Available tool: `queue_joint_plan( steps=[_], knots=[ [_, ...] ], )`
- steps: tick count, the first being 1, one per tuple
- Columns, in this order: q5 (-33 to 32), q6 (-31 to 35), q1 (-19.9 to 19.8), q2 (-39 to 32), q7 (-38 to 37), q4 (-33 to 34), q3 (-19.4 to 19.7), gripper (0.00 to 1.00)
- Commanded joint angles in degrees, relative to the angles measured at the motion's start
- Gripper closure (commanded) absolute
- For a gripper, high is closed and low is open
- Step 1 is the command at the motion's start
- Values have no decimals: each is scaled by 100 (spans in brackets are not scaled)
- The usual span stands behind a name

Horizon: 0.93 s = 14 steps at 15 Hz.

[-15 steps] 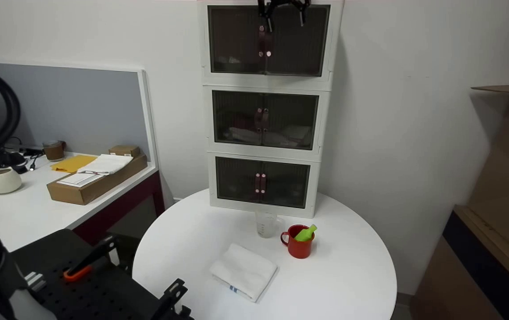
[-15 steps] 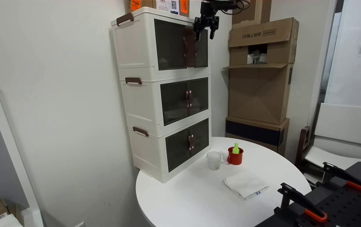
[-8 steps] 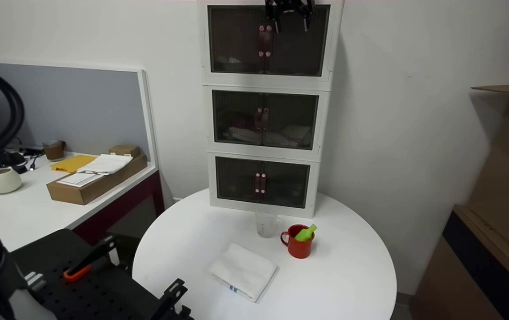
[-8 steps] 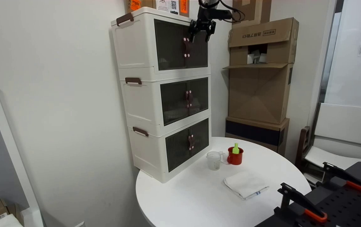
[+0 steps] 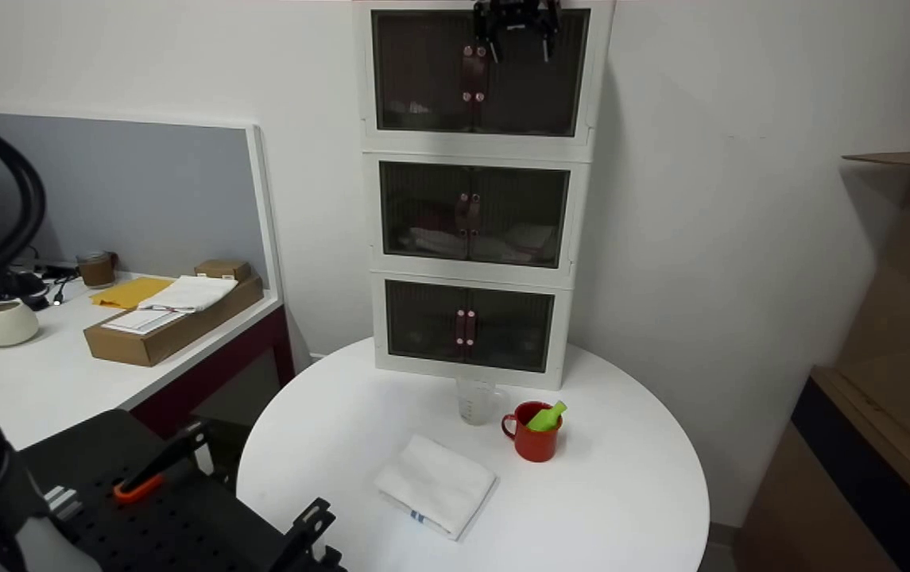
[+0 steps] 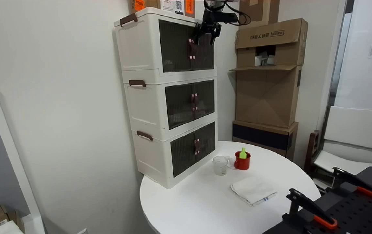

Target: Close the doors to the top compartment

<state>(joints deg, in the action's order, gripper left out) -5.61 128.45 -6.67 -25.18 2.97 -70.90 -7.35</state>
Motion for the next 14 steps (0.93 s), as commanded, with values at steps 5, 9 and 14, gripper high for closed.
queue_joint_plan(
  steps=[5, 9, 14],
  knots=[
    [774, 209, -411, 898, 130, -1500, -120, 0],
    [1032, -111, -237, 1645, 45, -2606, 430, 0],
    [1235, -319, 34, 2621, -15, -4145, 564, 0]
  ],
)
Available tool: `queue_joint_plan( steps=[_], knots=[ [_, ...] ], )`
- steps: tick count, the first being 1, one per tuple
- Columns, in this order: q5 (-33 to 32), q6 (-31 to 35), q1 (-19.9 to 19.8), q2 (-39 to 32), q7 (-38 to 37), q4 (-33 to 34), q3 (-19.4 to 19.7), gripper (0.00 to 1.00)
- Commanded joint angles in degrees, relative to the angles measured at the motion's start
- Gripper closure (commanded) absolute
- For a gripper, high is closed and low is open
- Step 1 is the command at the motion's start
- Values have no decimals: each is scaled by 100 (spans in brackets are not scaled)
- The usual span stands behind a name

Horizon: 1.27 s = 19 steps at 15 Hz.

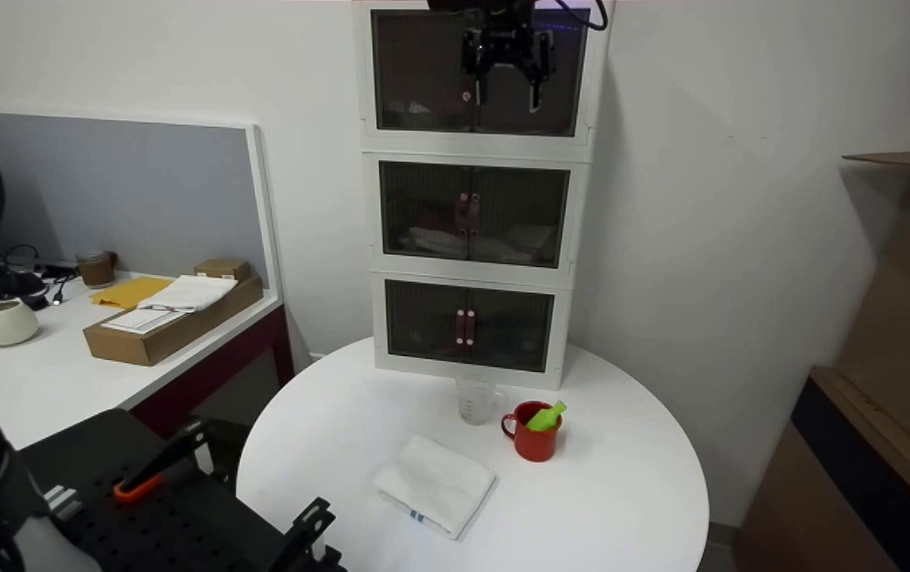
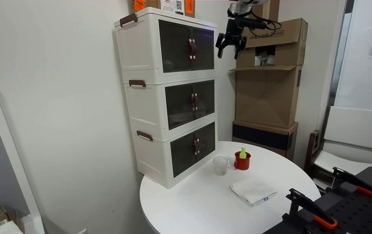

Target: Close the doors to the top compartment

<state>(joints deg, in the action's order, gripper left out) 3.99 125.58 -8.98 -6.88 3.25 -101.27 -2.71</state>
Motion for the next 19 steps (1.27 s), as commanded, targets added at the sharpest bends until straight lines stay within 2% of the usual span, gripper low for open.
queue_joint_plan(
  steps=[1, 5, 7, 11, 12, 13, 19],
  knots=[
    [282, -5, 363, 999, -112, -1441, 79, 0],
    [-463, 418, 767, 1626, -1099, -2798, -88, 0],
    [-712, 422, 866, 1891, -1434, -3301, -166, 0],
    [-475, 254, 1035, 2538, -1442, -4076, -199, 0],
    [-408, 186, 1059, 2676, -1386, -4194, -183, 0],
    [-549, 223, 1007, 2183, -1430, -3799, -200, 0],
    [-549, 227, 1011, 2229, -1430, -3879, -201, 0]
  ],
)
